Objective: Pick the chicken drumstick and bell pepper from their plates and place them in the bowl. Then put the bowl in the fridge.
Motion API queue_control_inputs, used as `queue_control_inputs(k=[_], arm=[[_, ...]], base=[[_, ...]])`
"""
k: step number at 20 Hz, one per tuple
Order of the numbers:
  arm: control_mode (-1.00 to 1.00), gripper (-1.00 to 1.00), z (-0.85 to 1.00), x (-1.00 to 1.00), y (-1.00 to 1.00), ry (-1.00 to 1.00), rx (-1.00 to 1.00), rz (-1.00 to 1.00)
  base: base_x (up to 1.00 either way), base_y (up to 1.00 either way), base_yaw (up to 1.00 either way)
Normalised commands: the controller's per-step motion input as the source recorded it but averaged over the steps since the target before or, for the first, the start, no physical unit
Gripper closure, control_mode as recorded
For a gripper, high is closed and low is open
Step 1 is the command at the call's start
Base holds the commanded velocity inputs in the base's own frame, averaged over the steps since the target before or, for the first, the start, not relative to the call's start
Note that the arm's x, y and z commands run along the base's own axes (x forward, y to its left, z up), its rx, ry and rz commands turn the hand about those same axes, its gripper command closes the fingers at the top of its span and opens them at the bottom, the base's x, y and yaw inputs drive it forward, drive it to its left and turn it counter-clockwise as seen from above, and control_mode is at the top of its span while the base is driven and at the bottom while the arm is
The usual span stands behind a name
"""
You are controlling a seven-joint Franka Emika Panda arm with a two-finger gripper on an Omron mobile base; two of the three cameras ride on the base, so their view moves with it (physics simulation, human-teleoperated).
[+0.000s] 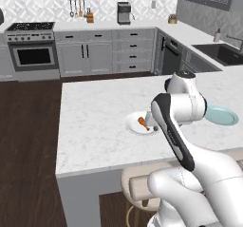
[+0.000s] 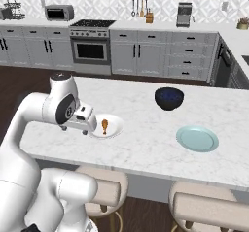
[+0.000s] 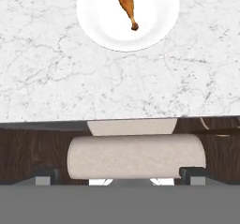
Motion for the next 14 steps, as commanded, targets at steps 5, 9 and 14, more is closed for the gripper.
queue_control_inputs(k=[5, 9, 14], arm=[[-1.0, -1.0, 0.0, 0.88, 0.0, 0.04, 0.0, 0.08], [-1.0, -1.0, -0.62, 1.0, -0.04, 0.46, -0.16, 0.14], [-1.0, -1.0, -0.6, 1.0, -0.18, 0.11, -0.05, 0.2]], base=[[0.0, 0.0, 0.0], [0.0, 0.0, 0.0], [0.0, 0.0, 0.0]])
